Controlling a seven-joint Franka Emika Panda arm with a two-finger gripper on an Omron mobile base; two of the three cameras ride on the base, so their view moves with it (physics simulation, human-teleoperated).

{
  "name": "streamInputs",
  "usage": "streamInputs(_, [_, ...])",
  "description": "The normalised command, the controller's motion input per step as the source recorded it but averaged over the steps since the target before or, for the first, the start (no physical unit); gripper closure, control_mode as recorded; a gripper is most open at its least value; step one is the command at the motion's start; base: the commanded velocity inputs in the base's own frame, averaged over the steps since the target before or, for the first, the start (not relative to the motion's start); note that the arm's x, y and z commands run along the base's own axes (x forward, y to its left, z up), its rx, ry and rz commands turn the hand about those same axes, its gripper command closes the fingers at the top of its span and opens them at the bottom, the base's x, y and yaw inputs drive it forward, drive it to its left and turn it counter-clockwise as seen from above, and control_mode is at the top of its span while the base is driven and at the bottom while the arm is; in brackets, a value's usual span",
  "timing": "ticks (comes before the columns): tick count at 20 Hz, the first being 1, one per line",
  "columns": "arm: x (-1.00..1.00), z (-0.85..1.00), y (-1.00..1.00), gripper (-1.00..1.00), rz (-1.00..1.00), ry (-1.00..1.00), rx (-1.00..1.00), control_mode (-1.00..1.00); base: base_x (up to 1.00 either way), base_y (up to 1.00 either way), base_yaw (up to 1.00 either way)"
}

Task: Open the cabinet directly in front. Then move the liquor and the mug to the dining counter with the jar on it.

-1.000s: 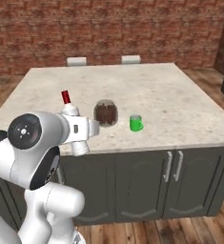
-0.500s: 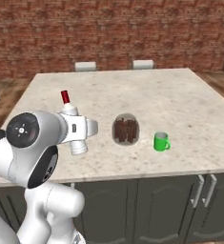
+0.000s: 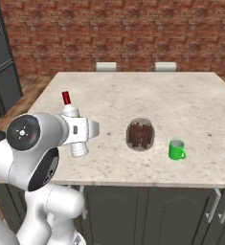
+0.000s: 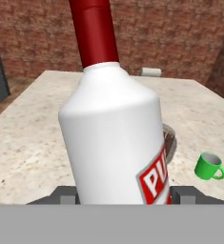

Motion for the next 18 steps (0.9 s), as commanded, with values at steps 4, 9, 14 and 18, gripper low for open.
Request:
streamInputs(4, [0.00,0.00,0.00,1.00,0.00,0.00,0.00,1.00,0.00,0.00,0.03])
streamInputs(9, [0.00,0.00,0.00,1.00,0.01,-0.01,0.00,-1.00,0.00,0.00,0.02])
streamInputs(14, [0.12,-0.01,0.08,1.00,0.01,-0.18,0.01,-1.00,0.00,0.00,0.00])
streamInputs(18, [0.36,-0.17,0.35,1.00,-0.03,-0.15,0.08,-1.00,0.00,0.00,0.00])
